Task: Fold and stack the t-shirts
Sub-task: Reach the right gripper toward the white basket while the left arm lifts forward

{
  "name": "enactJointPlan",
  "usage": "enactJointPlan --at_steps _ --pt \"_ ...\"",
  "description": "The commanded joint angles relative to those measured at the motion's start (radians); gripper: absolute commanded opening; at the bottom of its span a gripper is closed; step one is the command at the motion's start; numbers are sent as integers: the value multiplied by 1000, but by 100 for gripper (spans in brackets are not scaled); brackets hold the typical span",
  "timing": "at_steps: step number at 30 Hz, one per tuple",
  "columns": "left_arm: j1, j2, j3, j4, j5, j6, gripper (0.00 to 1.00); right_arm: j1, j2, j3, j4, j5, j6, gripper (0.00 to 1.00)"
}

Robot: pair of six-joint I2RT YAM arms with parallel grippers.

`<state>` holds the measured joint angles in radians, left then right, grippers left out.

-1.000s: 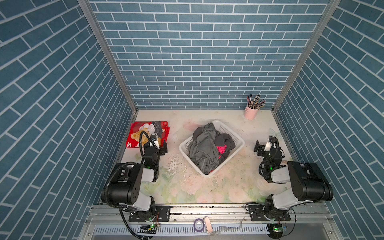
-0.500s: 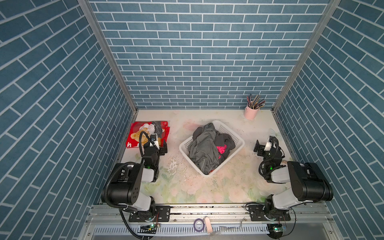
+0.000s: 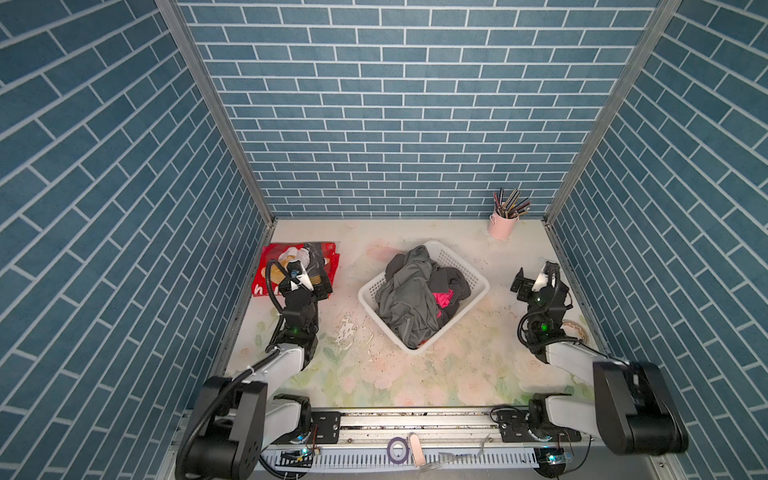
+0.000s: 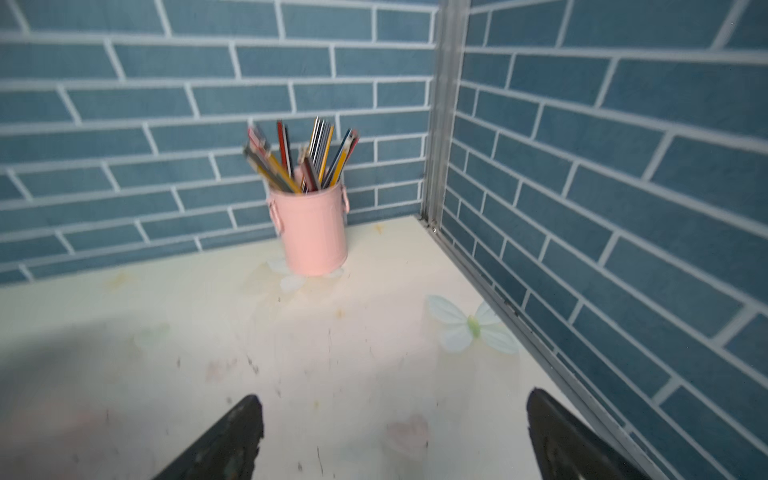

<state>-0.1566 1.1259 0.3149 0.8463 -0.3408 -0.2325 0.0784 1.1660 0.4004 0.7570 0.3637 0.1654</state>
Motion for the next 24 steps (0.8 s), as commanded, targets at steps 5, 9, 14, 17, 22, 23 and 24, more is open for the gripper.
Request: enactJointPlan --at_steps 5,9,14,17,22,23,24 --pt "-34 -95 55 -295 104 -511 88 25 -197 215 -679 -135 360 99" --pt "-203 -58 261 -591 80 -411 88 162 -184 276 -943 -144 534 99" --pt "-345 0 349 -696 115 -388 88 365 -167 254 -1007 -125 754 95" --pt "-390 25 358 -705 141 -386 88 457 -110 273 -1009 -106 809 92" --pt "-417 44 339 -690 189 -414 88 522 24 286 -944 -133 853 81" --pt "-422 43 334 -684 192 -417 88 533 51 287 -927 -141 860 78" --pt "-423 42 330 -681 194 -418 88 543 72 289 -918 -134 863 76"
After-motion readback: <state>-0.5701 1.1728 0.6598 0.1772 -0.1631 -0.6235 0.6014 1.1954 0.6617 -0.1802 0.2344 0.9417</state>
